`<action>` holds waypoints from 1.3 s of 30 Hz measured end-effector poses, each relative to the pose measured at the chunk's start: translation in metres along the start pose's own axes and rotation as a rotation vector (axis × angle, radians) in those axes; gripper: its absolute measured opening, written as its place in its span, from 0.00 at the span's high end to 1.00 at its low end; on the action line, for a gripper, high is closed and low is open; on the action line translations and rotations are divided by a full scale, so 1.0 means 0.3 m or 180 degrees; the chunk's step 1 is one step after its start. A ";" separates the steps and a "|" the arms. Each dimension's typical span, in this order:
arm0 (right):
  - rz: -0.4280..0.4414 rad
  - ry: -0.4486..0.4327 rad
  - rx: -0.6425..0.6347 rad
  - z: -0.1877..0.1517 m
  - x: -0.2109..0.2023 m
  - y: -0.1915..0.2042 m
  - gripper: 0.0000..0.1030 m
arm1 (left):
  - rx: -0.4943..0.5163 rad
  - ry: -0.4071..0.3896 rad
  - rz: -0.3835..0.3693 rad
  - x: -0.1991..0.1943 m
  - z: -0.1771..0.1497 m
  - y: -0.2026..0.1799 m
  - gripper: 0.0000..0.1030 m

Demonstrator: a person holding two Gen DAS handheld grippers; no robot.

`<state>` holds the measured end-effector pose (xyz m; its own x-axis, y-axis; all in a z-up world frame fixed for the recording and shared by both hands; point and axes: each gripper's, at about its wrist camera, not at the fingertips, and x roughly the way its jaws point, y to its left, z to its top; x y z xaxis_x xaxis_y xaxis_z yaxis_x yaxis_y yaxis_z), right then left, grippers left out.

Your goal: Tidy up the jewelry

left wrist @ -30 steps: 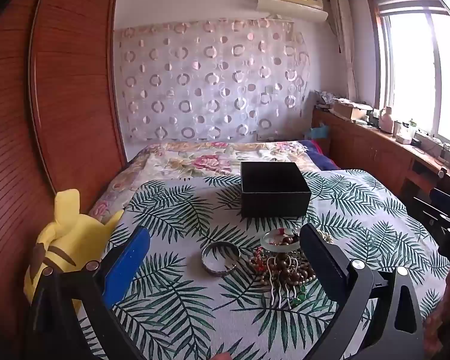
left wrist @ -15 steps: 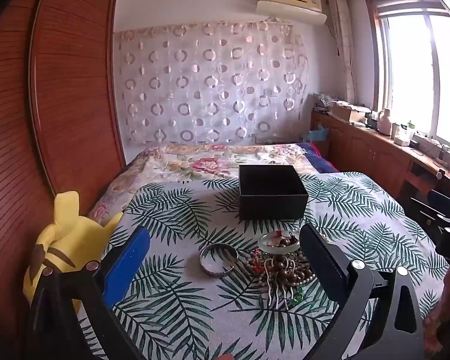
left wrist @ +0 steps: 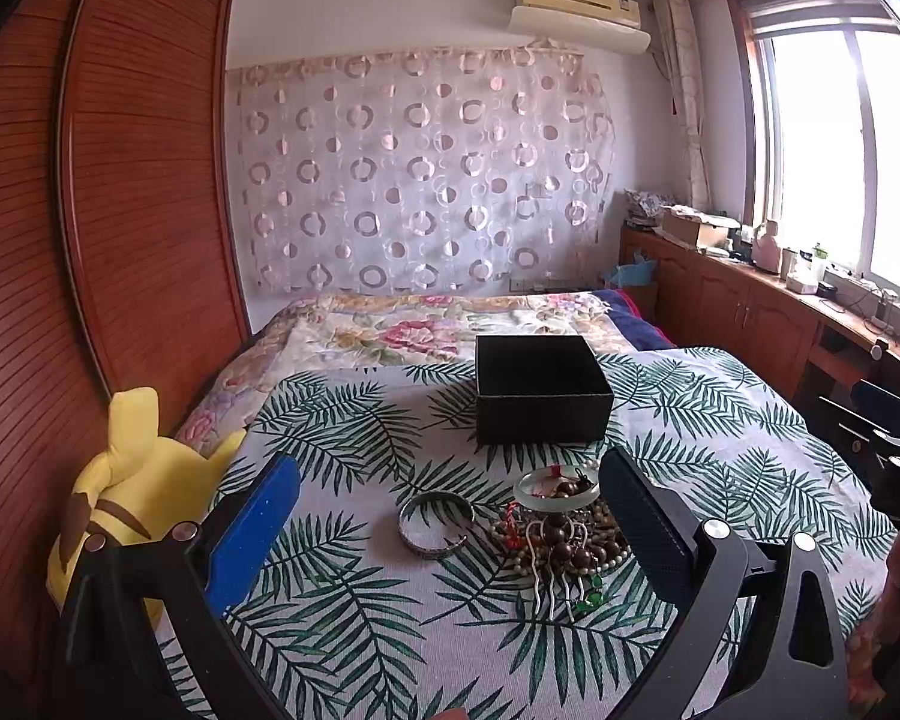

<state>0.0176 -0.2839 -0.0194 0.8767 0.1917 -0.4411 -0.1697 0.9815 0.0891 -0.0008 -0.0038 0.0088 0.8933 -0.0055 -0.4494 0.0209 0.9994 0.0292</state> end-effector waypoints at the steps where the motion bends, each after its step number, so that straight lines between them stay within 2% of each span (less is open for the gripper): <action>1: -0.0002 -0.0001 0.0006 -0.001 -0.003 -0.003 0.02 | 0.0001 0.0002 0.0001 0.002 0.003 -0.001 0.06; 4: 0.0001 -0.0004 0.0010 0.000 -0.003 -0.001 0.02 | 0.0004 0.0001 -0.0001 0.010 0.014 -0.004 0.06; 5: 0.0002 -0.0007 0.0010 -0.001 -0.003 -0.002 0.02 | -0.0001 -0.0018 -0.0001 -0.005 -0.012 0.004 0.06; 23: 0.0007 -0.0015 0.0014 0.011 -0.014 0.014 0.02 | -0.0007 -0.0042 -0.0008 -0.017 0.044 0.011 0.06; 24: 0.0006 -0.0013 0.0013 0.012 -0.014 0.016 0.02 | 0.0008 -0.0050 0.0001 -0.021 0.011 0.001 0.06; 39: 0.0016 -0.0026 0.0021 0.006 -0.015 0.008 0.02 | 0.0009 -0.0061 -0.0001 -0.023 0.012 0.001 0.06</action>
<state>0.0141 -0.2824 -0.0154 0.8795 0.1965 -0.4333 -0.1712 0.9804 0.0973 -0.0053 -0.0035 0.0151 0.9017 -0.0065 -0.4323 0.0223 0.9993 0.0315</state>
